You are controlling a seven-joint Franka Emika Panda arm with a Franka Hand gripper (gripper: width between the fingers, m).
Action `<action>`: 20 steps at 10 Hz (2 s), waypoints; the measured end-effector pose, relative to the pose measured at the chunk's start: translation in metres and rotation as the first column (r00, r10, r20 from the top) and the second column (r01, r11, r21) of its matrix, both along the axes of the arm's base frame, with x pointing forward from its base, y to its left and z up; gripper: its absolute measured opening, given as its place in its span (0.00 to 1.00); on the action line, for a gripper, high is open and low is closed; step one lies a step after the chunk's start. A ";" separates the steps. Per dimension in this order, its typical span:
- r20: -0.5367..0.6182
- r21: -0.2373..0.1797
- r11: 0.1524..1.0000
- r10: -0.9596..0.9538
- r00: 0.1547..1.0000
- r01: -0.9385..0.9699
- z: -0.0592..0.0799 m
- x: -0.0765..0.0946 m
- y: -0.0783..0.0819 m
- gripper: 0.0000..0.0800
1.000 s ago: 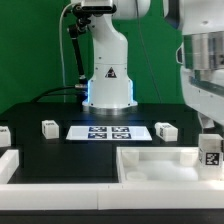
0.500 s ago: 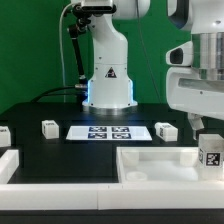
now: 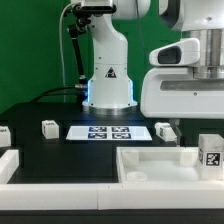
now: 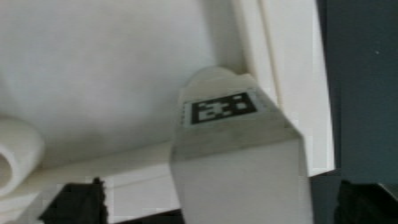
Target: Assemble square table
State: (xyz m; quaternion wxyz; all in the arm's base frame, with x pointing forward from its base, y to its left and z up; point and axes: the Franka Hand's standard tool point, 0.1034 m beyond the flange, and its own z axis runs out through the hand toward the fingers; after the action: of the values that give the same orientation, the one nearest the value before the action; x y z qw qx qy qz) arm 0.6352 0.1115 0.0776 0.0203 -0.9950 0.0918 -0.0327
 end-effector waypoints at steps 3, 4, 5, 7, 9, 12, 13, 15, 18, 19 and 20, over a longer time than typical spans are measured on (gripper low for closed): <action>-0.004 0.004 0.999 -0.043 0.999 0.043 -0.001 -0.001 0.000 0.67; -0.007 0.009 0.994 -0.107 0.994 0.107 -0.001 -0.001 0.000 0.51; -0.010 0.012 0.986 -0.167 0.986 0.167 -0.001 -0.001 0.000 0.36; -0.017 0.020 0.957 -0.289 0.957 0.289 -0.001 -0.001 0.001 0.36; -0.030 0.027 0.874 -0.484 0.875 0.485 -0.002 -0.001 0.001 0.36; -0.130 0.037 0.409 -0.903 0.410 0.912 -0.001 -0.004 0.003 0.36; -0.161 0.051 0.271 -0.948 0.276 0.961 -0.002 -0.005 0.001 0.36; -0.190 0.053 -0.002 -0.982 0.008 0.999 -0.002 -0.007 0.002 0.36; -0.202 0.042 -0.125 -0.973 -0.114 0.991 -0.002 -0.009 -0.001 0.36; -0.202 0.037 -0.162 -0.968 -0.151 0.986 -0.002 -0.009 -0.002 0.36; -0.202 0.035 -0.179 -0.965 -0.169 0.983 -0.002 -0.009 -0.002 0.36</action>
Offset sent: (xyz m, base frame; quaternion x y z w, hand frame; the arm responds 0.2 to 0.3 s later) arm 0.0000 0.0000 0.0000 0.0000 0.0000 0.1296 0.9916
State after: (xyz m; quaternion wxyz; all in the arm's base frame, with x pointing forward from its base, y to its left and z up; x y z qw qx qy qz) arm 0.6260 0.1091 0.0754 0.0720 -0.5653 0.8214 0.0233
